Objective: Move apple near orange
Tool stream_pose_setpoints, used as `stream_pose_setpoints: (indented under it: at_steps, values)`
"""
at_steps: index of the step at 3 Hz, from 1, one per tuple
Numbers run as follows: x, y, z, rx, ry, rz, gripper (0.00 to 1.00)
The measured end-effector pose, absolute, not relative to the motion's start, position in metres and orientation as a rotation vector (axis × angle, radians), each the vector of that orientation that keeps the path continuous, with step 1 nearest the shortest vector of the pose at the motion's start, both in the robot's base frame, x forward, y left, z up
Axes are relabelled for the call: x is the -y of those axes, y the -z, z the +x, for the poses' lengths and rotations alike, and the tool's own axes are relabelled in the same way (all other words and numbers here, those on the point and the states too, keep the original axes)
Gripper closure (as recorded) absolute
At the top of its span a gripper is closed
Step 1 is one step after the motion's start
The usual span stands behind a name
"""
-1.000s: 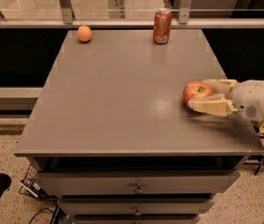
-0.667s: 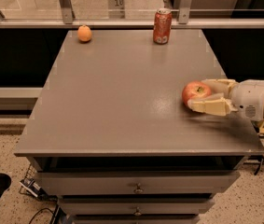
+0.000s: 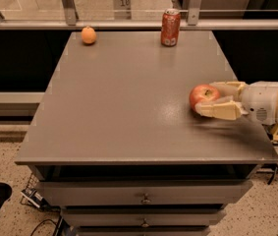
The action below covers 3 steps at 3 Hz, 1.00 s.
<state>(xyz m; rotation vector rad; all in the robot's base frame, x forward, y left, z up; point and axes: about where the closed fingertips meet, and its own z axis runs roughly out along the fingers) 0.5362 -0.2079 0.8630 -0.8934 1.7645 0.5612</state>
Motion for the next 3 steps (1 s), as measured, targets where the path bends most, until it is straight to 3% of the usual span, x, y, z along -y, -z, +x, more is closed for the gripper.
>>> stream_pose_setpoints:
  at_steps: [2,3]
  values:
    - [0.181,-0.925,0.585,-1.777,-0.505,-0.904,1.0]
    - [0.148,-0.951,0.64,-1.772,-0.525,-0.886,1.0]
